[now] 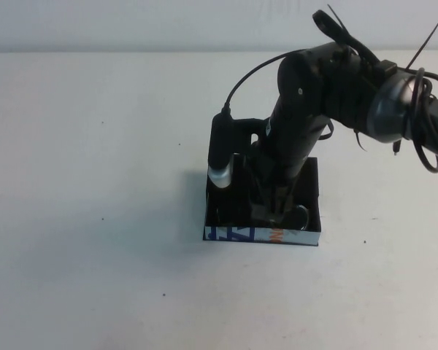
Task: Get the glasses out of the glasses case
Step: Pick up the glasses from the glasses case
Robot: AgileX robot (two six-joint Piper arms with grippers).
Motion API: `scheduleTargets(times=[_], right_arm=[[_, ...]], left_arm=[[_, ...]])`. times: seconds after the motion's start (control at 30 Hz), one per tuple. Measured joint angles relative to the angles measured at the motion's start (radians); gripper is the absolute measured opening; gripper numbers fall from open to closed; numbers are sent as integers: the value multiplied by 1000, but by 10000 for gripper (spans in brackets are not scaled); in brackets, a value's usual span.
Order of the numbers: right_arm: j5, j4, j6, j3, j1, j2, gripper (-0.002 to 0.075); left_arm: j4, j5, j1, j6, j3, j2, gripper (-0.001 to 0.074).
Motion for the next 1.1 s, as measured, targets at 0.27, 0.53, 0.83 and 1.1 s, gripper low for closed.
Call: scheduleTargets(times=[0.27, 0.53, 0.83, 1.1], right_arm=[[13, 4, -19, -39, 0, 51, 418], [-10, 18, -37, -39, -15, 84, 417], [-33, 43, -48, -43, -36, 99, 379], [-41, 63, -49, -52, -42, 113, 366]], left_arm=[[0, 0, 0, 0, 0, 0, -4], [0, 0, 0, 0, 0, 0, -4], [0, 0, 0, 0, 0, 0, -4], [0, 0, 0, 0, 0, 0, -4]])
